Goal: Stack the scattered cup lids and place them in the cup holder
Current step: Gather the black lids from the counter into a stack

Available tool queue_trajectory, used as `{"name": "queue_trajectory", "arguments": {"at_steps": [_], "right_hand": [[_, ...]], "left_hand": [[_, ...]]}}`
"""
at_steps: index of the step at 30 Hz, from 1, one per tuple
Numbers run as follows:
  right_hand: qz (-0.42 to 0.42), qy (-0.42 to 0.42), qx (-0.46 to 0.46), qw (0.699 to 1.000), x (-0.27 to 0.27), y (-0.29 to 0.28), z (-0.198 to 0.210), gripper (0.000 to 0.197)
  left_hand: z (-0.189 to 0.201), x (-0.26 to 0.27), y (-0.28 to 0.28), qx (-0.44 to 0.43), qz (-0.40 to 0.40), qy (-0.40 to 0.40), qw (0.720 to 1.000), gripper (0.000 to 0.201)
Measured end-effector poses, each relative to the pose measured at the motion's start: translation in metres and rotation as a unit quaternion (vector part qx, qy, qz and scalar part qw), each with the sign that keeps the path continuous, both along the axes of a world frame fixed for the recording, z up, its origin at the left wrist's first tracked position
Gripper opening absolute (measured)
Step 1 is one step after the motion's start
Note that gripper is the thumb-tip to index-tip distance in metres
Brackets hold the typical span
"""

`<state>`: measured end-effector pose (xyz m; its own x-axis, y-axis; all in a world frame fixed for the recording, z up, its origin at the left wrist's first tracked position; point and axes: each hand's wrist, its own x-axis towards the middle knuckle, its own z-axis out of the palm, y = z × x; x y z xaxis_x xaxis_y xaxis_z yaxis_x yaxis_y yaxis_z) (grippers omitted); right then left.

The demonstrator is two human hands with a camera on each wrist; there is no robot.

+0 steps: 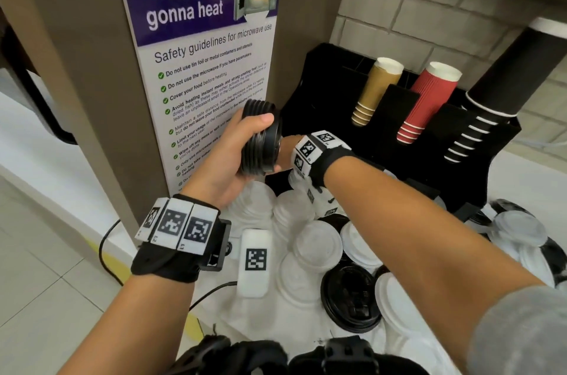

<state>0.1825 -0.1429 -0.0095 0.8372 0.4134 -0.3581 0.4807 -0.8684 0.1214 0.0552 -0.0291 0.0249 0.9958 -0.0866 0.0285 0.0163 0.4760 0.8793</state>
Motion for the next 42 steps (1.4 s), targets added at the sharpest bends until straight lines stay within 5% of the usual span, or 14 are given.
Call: {"name": "queue_trajectory", "arguments": {"at_steps": [3, 7, 12, 17, 21, 27, 31, 36, 42], "right_hand": [[-0.003, 0.03, 0.005, 1.0, -0.008, -0.004, 0.019, 0.068], [0.059, 0.128, 0.135, 0.981, -0.044, -0.011, 0.036, 0.065], [0.12, 0.099, 0.084, 0.984, -0.06, -0.009, 0.028, 0.078], [0.04, 0.002, 0.038, 0.998, -0.024, -0.008, 0.018, 0.036], [0.018, 0.005, -0.069, 0.997, -0.013, -0.008, -0.005, 0.045], [0.027, 0.048, -0.073, 0.996, -0.01, 0.001, -0.009, 0.043], [0.042, 0.001, -0.115, 0.992, -0.006, -0.005, -0.016, 0.041], [-0.024, -0.013, 0.001, 1.0, 0.001, -0.004, -0.001, 0.084], [-0.139, 0.051, 0.278, 0.949, -0.007, -0.041, 0.056, 0.065]], "left_hand": [[0.004, 0.002, 0.003, -0.012, 0.001, -0.012, 1.0, 0.049], [0.011, 0.003, 0.006, -0.008, 0.0, -0.035, 0.999, 0.043], [0.013, 0.003, 0.006, -0.02, 0.005, -0.037, 0.999, 0.04], [0.013, 0.001, 0.003, -0.016, 0.005, -0.031, 0.999, 0.055], [0.01, 0.003, 0.003, -0.008, 0.008, -0.026, 1.0, 0.046], [0.007, 0.004, 0.004, 0.0, 0.005, -0.035, 0.999, 0.034], [0.007, 0.005, 0.006, 0.0, 0.004, -0.034, 0.999, 0.039], [0.009, 0.007, 0.005, 0.002, 0.0, -0.037, 0.999, 0.055], [0.009, 0.011, -0.002, -0.021, 0.017, -0.038, 0.999, 0.057]]}}
